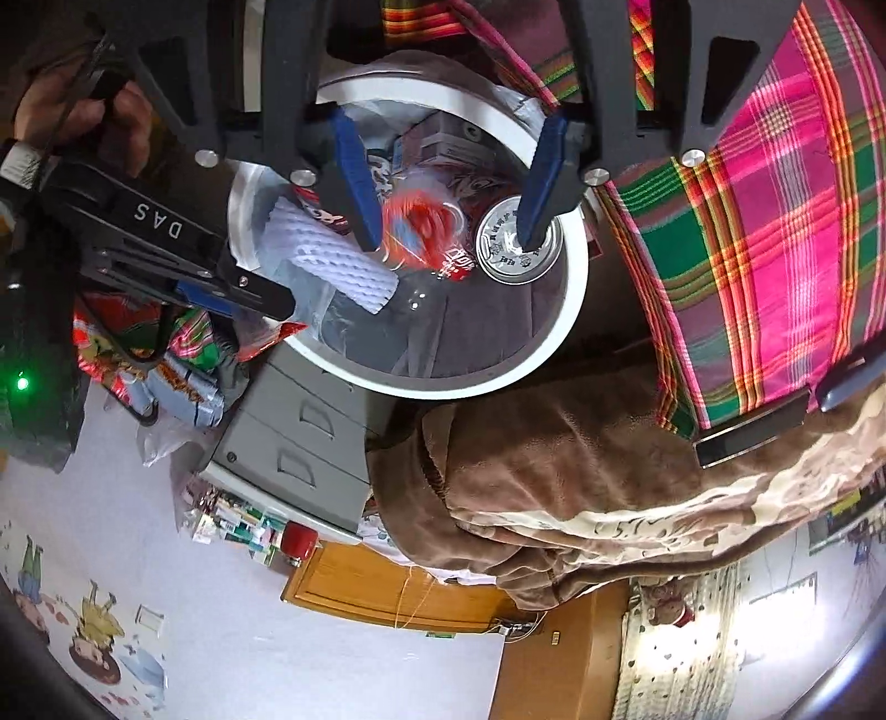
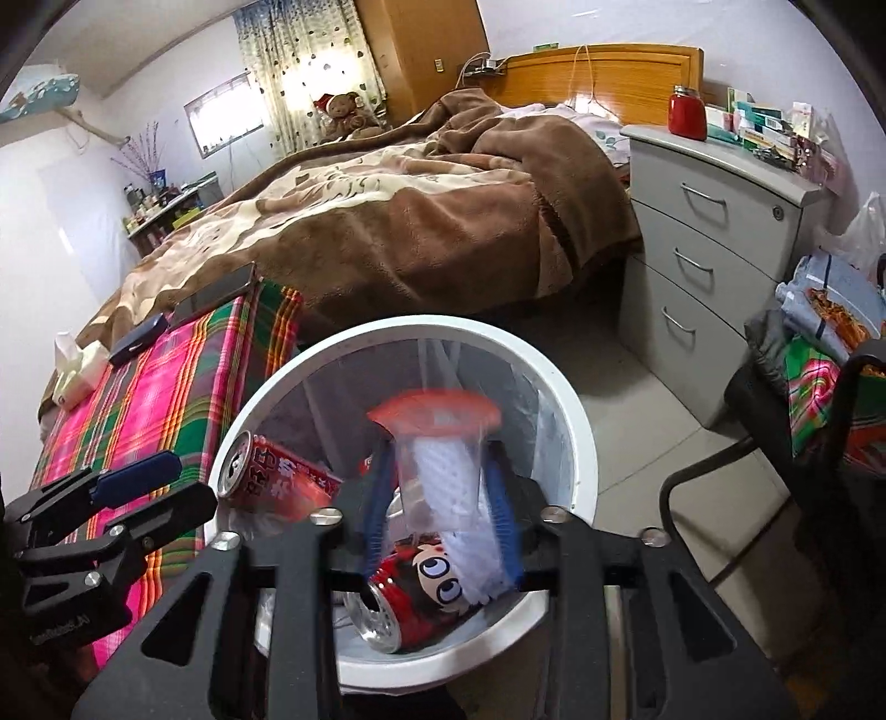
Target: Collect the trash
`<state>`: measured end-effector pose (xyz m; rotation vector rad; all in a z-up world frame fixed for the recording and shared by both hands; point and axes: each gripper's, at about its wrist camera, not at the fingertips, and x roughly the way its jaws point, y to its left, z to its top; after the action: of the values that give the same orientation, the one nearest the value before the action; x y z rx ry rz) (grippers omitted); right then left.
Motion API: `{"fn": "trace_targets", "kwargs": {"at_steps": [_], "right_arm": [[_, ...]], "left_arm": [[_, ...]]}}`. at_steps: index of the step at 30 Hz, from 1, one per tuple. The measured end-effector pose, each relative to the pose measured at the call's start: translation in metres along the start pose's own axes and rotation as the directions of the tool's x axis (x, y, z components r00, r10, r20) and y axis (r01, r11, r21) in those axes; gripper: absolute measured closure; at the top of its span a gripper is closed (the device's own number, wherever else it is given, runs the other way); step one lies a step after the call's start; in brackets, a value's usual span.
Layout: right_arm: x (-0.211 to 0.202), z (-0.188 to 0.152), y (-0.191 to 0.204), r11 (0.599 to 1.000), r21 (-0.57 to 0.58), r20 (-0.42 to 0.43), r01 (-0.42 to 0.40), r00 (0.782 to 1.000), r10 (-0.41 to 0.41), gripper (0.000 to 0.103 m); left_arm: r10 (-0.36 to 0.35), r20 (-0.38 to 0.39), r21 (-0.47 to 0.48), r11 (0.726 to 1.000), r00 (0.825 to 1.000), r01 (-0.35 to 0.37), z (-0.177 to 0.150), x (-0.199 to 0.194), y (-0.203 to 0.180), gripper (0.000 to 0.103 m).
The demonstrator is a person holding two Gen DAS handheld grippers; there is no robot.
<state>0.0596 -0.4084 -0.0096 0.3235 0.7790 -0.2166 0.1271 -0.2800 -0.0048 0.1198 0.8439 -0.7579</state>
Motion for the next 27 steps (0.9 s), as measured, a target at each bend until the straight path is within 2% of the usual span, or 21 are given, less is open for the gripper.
{"fn": "trace_targets", "kwargs": {"at_steps": [2, 6, 8, 15, 27], "right_arm": [[0.0, -0.001, -0.001, 1.0, 0.007, 0.002, -0.018, 1.0, 0.018, 0.043], [-0.003, -0.003, 0.003, 1.0, -0.001, 0.01, -0.017, 1.0, 0.017, 0.043], [-0.005, -0.002, 0.006, 1.0, -0.005, 0.014, -0.015, 1.0, 0.015, 0.043], [-0.023, -0.009, 0.018, 0.999, -0.009, 0.073, -0.043, 0.996, 0.043, 0.043], [-0.051, -0.042, 0.049, 0.997, -0.056, 0.19, -0.05, 0.98, 0.06, 0.043]], "left_arm": [[0.01, 0.0, -0.006, 1.0, 1.0, -0.01, -0.001, -0.002, 0.002, 0.052], [0.018, 0.007, -0.012, 1.0, 1.0, -0.018, -0.002, -0.007, 0.003, 0.051], [0.032, 0.018, -0.023, 0.999, 0.999, -0.031, -0.003, -0.012, 0.004, 0.045], [0.085, 0.063, -0.025, 0.996, 0.994, -0.084, -0.013, -0.033, 0.007, 0.038], [0.255, 0.168, -0.062, 0.967, 0.952, -0.247, -0.05, -0.086, 0.019, 0.038]]}}
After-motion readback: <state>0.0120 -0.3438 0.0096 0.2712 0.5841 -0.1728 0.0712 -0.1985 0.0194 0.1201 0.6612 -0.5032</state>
